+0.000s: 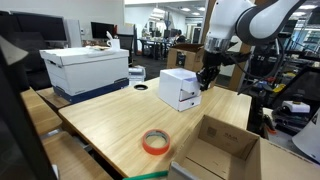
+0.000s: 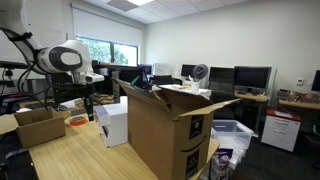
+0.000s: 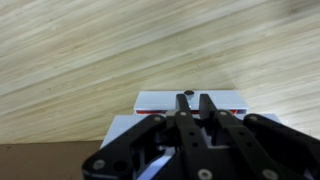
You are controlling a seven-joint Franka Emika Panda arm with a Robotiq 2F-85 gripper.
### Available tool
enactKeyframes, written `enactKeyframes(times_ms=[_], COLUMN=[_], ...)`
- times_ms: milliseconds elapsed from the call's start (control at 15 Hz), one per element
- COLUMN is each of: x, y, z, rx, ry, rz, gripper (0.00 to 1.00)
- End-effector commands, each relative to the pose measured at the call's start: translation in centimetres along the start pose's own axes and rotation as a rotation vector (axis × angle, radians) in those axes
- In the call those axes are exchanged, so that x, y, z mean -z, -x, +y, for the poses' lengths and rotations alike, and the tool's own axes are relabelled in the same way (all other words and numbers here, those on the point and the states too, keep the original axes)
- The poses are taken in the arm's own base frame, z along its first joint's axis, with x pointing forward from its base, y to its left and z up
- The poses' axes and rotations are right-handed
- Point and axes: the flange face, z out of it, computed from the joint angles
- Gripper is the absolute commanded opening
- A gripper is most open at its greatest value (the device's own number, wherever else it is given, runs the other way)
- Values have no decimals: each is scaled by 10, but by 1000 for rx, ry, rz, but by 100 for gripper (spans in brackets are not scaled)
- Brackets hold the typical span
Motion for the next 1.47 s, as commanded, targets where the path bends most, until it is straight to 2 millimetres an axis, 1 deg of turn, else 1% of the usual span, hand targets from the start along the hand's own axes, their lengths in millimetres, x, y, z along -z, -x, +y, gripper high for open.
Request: enactKeyframes(times_ms=[0, 400, 467, 1067, 1267, 1400], x=[8, 4, 6, 4, 3, 5], y=[18, 34, 20, 23, 27, 34], z=[12, 22, 15, 15, 16, 17], rx=[-11, -16, -16, -20, -8, -1], ry=[-17, -37, -40, -36, -8, 24], rz=[28, 39, 36, 24, -3, -24], gripper=[7, 7, 7, 7, 7, 7])
